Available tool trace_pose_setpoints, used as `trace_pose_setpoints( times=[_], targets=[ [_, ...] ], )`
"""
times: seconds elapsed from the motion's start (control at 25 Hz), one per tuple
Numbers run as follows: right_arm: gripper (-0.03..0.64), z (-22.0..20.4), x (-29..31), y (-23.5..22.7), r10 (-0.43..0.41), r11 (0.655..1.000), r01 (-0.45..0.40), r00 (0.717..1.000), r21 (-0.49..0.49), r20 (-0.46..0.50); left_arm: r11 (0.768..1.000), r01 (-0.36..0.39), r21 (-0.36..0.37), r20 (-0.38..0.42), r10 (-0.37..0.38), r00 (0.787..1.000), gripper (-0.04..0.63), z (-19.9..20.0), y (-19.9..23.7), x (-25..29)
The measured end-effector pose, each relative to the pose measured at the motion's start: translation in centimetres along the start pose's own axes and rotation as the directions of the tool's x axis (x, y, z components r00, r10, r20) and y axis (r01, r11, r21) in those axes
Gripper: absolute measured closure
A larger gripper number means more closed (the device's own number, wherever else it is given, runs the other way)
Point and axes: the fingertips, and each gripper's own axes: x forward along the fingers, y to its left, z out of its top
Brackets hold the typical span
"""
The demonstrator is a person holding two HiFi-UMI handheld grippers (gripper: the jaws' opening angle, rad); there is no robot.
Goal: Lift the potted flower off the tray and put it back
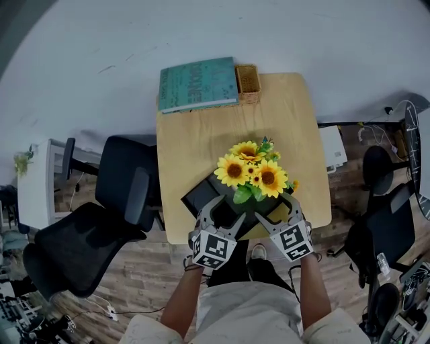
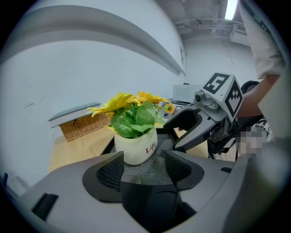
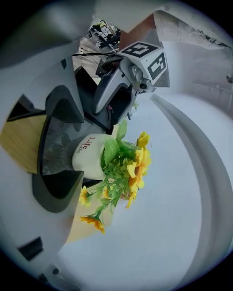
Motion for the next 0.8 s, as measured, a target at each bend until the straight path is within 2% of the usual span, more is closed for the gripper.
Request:
trace_pose_setpoints(
  times=[0.32,0.8],
  targets=[
    [0.296,-0.5,-2.9,2.1,0.001,1.000,-0.001,1.000,-0.019,0.019,0.997,-0.062,-0.034,0.031,0.063,0.998,0.313,-0.3,-2.0,-3.3],
    [0.296,-1.9,-7.4,5.4,0.011,0.997,-0.008,0.999,-0.070,0.043,0.979,-0.175,-0.106,0.088,0.184,0.979,0.313,-1.5,-5.2,-8.6]
  ],
)
